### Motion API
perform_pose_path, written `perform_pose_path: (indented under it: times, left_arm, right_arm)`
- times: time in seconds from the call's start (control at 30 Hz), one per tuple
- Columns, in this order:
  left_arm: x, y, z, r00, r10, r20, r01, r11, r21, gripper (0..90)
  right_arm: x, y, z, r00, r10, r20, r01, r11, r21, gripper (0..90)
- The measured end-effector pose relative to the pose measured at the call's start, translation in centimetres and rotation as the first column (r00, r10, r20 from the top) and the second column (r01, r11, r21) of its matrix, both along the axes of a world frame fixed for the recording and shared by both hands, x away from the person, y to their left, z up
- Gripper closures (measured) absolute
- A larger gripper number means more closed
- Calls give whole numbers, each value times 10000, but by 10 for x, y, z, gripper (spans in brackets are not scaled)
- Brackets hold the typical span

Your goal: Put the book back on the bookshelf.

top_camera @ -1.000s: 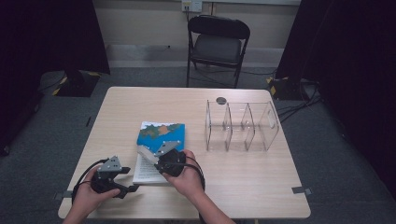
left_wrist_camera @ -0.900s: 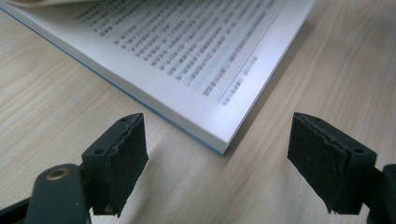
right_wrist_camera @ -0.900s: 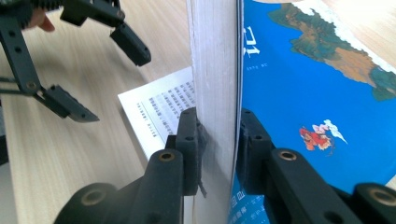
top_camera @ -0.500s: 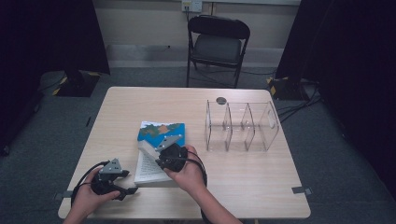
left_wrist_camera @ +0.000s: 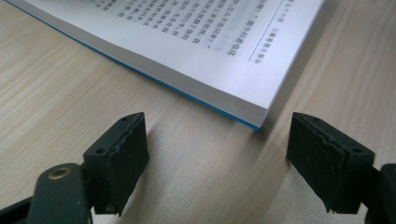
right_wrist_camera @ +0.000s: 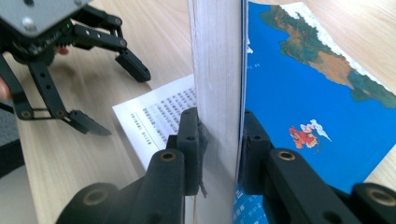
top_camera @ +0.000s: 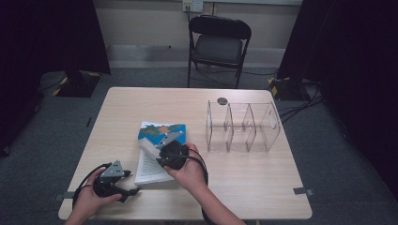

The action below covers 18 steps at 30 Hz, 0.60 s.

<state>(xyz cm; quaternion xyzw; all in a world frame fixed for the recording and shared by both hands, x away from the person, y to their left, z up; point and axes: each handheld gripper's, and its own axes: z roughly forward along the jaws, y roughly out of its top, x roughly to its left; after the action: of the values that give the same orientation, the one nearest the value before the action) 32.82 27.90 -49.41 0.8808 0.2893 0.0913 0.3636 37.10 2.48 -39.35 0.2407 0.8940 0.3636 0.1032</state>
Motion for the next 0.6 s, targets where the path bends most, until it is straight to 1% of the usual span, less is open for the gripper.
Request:
perform_pose_path:
  times: [0.03, 0.07, 0.1, 0.13, 0.17, 0.2, 0.27, 0.3, 0.33, 0.37, 0.4, 0.43, 0.47, 0.5, 0.53, 0.57, 0.6]
  left_arm:
    - [0, -1, 0, 9999, 31, 115, -31, 10000, 38, 201]
    - [1, -2, 0, 9996, -107, 253, 99, 9995, 313, 199]
    - [0, -4, -1, 9997, -50, 247, 42, 9995, 315, 192]
    - [0, -6, -2, 9995, 102, 311, -106, 9999, 115, 185]
    - [1, -6, -1, 9995, -68, 304, 59, 9995, 296, 184]
    - [1, -7, -2, 9994, -51, 351, 45, 9998, 196, 182]
    - [1, -7, -2, 9989, -83, 471, 68, 9995, 319, 183]
    - [-1, -10, -3, 9989, 120, 463, -120, 9999, 17, 185]
    - [-1, -10, -3, 9989, 120, 463, -120, 9999, 17, 188]
    - [0, -10, -3, 9981, 57, 606, -62, 10000, 65, 188]
    - [-1, -11, -3, 9989, 43, 474, -42, 10000, -9, 196]
    - [-1, -11, -3, 9986, 9, 527, -6, 10000, -69, 212]
    - [-2, -12, -4, 9985, 16, 543, -10, 9999, -113, 212]
    - [-2, -12, -3, 9984, 72, 568, -65, 9999, -118, 224]
    - [-2, -12, -3, 9984, 72, 568, -65, 9999, -118, 235]
    - [-2, -11, -3, 9976, -8, 692, 9, 10000, -9, 235]
    - [-2, -11, -3, 9974, 25, 725, -21, 10000, -58, 258]
  right_arm:
    - [0, 0, 2, 10000, -6, 29, 6, 10000, -58, 746]
    - [1, -1, 3, 10000, 26, 42, -25, 10000, -55, 746]
    - [1, 0, 5, 10000, -17, 36, 17, 10000, -87, 746]
    - [0, 0, 7, 10000, -29, 14, 29, 9998, -195, 746]
    - [0, 1, 8, 10000, -64, 6, 64, 9999, -144, 747]
    - [0, 0, 9, 10000, -50, -26, 50, 9998, -183, 747]
    - [0, 0, 11, 9999, -100, -73, 98, 9998, -180, 747]
    - [1, 0, 15, 9999, -151, -81, 148, 9996, -256, 748]
    - [1, 0, 15, 9999, -151, -81, 148, 9996, -256, 748]
    - [2, 1, 17, 9998, -149, -89, 146, 9993, -331, 748]
    - [3, 1, 20, 9999, -121, -27, 120, 9991, -400, 748]
    - [4, 2, 26, 9997, -219, -137, 213, 9990, -398, 748]
    - [4, 2, 26, 9997, -219, -137, 213, 9990, -398, 748]
    - [6, 3, 31, 9993, -293, -247, 285, 9990, -350, 748]
    - [6, 3, 31, 9993, -293, -247, 285, 9990, -350, 748]
    - [6, 3, 33, 9991, -318, -286, 308, 9990, -337, 748]
    - [7, 3, 36, 9990, -327, -291, 318, 9990, -304, 748]
